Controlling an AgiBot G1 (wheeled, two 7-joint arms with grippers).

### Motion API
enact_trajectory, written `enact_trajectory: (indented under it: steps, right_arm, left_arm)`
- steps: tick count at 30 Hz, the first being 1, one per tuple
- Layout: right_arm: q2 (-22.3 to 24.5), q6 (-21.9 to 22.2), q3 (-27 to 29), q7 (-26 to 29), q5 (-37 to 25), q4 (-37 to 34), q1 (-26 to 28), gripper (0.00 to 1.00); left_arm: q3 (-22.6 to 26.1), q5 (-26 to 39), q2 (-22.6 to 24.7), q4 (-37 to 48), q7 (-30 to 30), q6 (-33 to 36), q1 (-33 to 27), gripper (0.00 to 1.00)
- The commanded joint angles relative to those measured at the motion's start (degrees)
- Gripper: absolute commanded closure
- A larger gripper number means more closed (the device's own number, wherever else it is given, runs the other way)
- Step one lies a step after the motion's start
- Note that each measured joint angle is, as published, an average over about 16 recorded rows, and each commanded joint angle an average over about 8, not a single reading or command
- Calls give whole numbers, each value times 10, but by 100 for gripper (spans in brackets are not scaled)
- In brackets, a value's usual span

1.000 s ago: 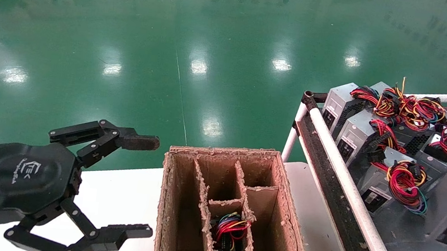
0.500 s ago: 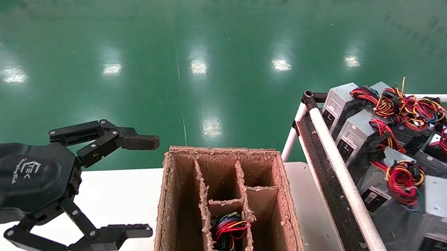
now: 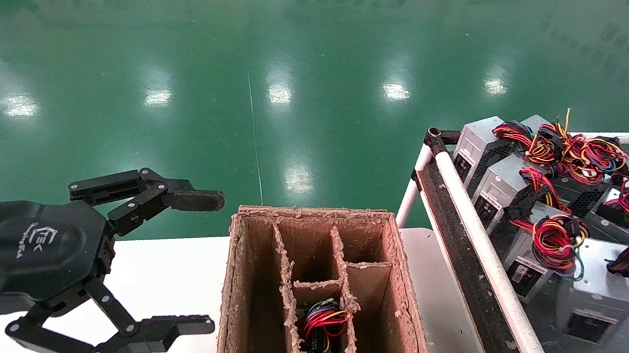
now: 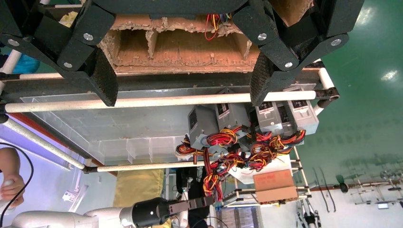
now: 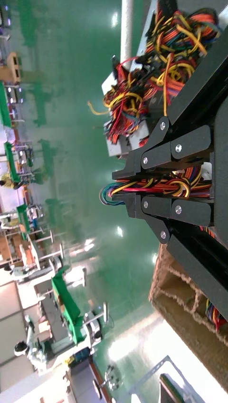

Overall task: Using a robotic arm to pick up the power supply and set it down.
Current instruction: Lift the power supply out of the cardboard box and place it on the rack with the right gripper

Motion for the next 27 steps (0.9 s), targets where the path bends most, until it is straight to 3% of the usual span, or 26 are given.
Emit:
enact_trajectory:
  steps: [1, 17, 27]
  right_arm:
    - [-6, 0, -4, -1, -12, -11, 15, 100]
    - [-56, -9, -34, -19, -78, -107, 108, 100]
    - [-64, -30, -42, -28, -90, -160, 122, 100]
  left_arm:
    - [0, 0, 0, 0, 0, 0, 0, 0]
    - [0, 0, 0, 0, 0, 0, 0, 0]
    - [0, 0, 0, 0, 0, 0, 0, 0]
